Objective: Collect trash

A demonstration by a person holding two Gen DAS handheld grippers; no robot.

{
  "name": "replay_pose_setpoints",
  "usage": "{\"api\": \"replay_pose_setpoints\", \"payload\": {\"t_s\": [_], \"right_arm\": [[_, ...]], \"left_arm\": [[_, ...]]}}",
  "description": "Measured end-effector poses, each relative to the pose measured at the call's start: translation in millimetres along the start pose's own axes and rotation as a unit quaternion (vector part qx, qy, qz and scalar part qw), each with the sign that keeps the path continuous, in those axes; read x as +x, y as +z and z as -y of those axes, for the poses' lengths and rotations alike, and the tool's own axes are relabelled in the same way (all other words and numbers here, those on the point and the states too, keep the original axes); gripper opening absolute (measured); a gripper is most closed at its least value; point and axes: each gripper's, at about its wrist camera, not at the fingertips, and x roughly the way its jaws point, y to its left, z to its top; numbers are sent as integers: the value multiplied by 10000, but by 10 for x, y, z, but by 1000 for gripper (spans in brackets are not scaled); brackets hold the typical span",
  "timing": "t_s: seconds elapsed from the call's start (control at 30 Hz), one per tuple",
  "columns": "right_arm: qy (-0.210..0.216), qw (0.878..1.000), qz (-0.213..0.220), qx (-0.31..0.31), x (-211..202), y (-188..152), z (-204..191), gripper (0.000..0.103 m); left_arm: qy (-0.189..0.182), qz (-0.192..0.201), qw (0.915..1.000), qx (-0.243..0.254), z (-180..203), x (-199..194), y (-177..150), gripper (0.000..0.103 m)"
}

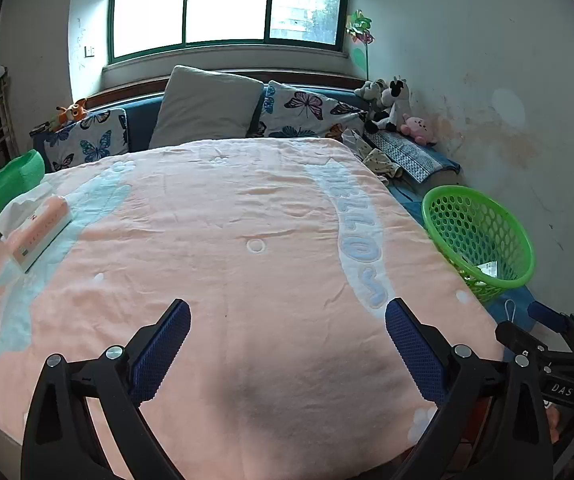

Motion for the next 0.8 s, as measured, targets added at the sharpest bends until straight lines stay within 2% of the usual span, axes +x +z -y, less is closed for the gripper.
{"api": "replay_pose_setpoints", "payload": {"t_s": [0.8], "right_arm": [[76, 9998, 176, -42, -158, -49, -140, 97]], "left_arm": [[248, 98, 9996, 33, -30, -184, -200, 95]]}}
